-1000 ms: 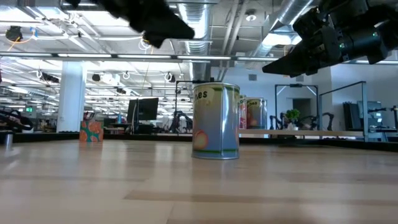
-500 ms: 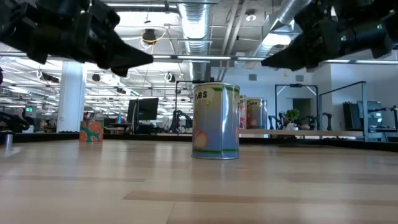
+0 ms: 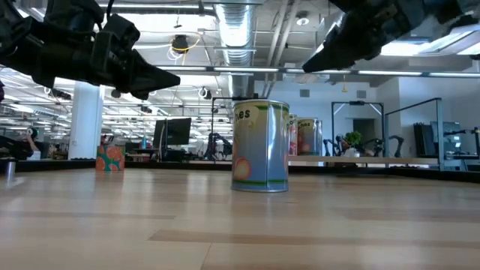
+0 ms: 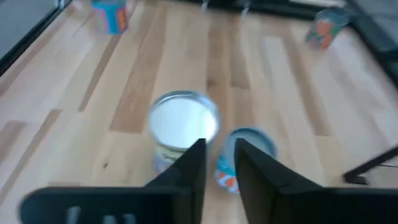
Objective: Pick and place cans onto a shelf
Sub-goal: Put the canned peaches on the shelf aligned with the other canned peaches
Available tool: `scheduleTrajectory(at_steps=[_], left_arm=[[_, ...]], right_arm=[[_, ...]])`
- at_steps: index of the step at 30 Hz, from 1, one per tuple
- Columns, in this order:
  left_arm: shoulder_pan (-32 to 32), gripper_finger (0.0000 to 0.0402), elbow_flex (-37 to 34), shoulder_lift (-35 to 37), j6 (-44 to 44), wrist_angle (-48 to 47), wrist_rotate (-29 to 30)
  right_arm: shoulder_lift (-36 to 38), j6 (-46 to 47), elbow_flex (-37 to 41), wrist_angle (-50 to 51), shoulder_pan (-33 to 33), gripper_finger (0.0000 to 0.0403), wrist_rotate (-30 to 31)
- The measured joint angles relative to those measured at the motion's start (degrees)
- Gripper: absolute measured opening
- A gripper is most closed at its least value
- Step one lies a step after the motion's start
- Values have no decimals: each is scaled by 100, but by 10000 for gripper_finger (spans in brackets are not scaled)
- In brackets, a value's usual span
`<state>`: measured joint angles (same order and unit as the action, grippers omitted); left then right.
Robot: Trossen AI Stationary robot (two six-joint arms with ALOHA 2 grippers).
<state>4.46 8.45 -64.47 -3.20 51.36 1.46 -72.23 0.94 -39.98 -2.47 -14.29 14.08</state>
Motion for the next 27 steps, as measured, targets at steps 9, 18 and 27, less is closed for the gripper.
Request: scheduleTrajectory(at_steps=[9, 18, 27], left_arm=[[-1, 0, 0, 0, -46, -86, 100], [-1, 0, 0, -2, -44, -164, 438], [-1, 0, 0, -2, -37, -207, 460]], right_arm=[[-1402, -441, -1512, 1548, -489, 179, -4], [-2392, -1117, -2659, 2582, -502, 157, 105], [-2863, -1462, -3061, 3074, -432, 129, 50]])
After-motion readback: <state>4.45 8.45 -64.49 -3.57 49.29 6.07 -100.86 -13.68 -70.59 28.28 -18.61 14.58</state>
